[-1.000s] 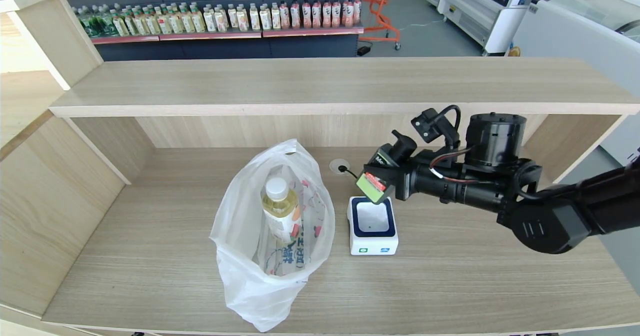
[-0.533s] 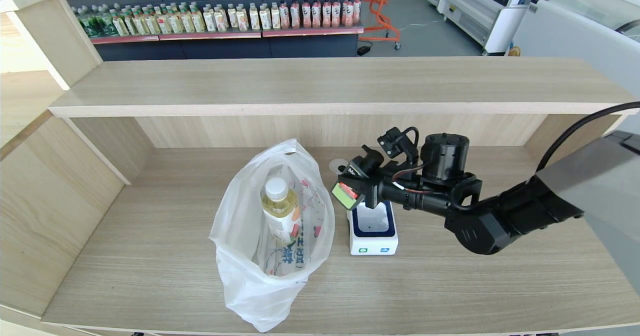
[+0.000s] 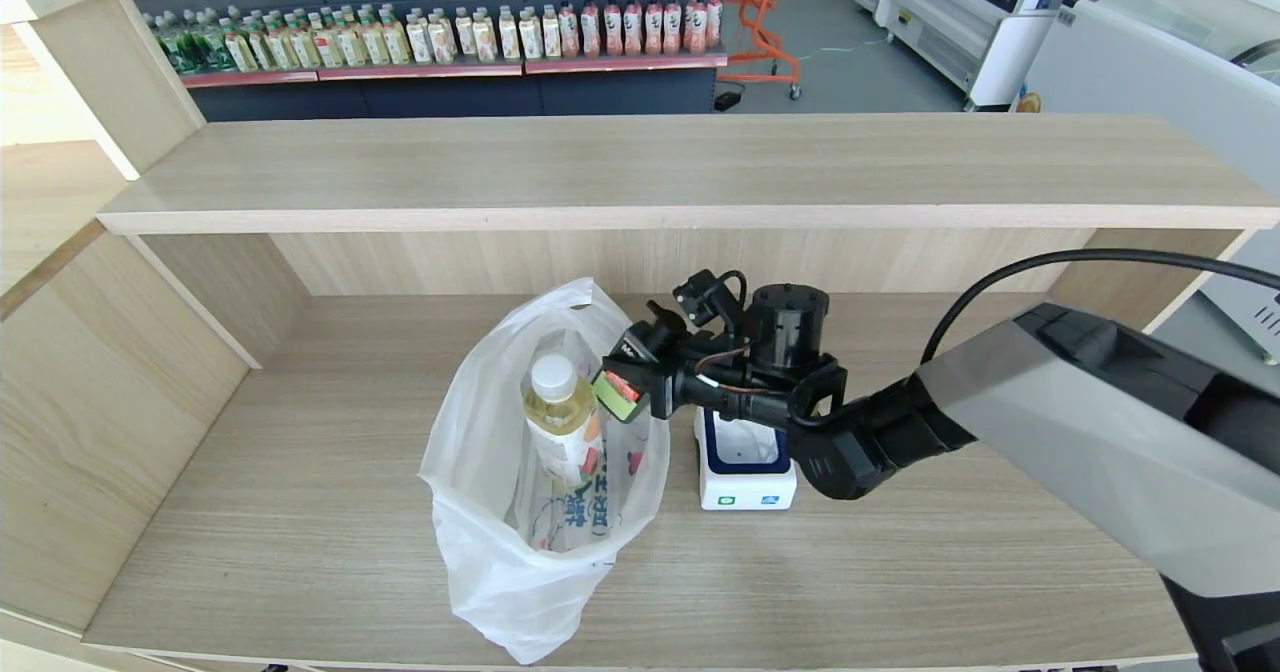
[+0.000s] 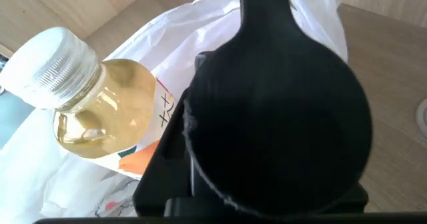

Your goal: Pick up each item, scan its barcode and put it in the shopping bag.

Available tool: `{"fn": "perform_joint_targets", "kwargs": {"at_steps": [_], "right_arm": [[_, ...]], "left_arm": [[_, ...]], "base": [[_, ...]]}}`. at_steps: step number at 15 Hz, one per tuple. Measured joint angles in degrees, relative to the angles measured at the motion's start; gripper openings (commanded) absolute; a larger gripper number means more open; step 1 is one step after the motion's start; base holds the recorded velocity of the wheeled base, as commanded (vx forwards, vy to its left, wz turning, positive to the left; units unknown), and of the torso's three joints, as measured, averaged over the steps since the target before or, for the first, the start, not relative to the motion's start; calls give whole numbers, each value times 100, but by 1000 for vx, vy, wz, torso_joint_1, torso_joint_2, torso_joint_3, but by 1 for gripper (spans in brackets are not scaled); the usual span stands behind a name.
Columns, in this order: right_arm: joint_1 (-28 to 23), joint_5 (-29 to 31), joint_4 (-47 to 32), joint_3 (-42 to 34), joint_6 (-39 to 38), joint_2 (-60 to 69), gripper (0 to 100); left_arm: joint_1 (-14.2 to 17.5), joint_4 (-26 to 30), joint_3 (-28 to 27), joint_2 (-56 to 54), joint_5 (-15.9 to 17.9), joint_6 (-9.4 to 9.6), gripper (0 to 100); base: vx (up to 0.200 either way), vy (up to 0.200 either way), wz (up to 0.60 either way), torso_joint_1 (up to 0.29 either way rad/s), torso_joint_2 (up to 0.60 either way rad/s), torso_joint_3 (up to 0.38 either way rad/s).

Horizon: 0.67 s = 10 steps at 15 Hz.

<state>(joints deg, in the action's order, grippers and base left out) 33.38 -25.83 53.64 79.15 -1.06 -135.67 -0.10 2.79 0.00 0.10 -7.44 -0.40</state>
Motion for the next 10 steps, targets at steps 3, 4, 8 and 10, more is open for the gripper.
{"fn": "perform_joint_targets", "kwargs": {"at_steps": [3,4,8,10], "right_arm": [[121,-38,1,572,133,-549,0],[145,-41,-24,717,212,-678,0],[160,-41,-282,1274,425,-1069,0],[156,-39,-290,1437,429,-1185,100]], "left_arm": [[0,2,0,0,-2,0,100],[0,2,0,0,0,2,100],[0,0,0,0,0,5,100],[0,2,0,0,-2,0,100]], "base": [[0,0,0,0,0,0],[0,0,0,0,0,0],[0,0,0,0,0,0],[0,0,0,0,0,0]]}}
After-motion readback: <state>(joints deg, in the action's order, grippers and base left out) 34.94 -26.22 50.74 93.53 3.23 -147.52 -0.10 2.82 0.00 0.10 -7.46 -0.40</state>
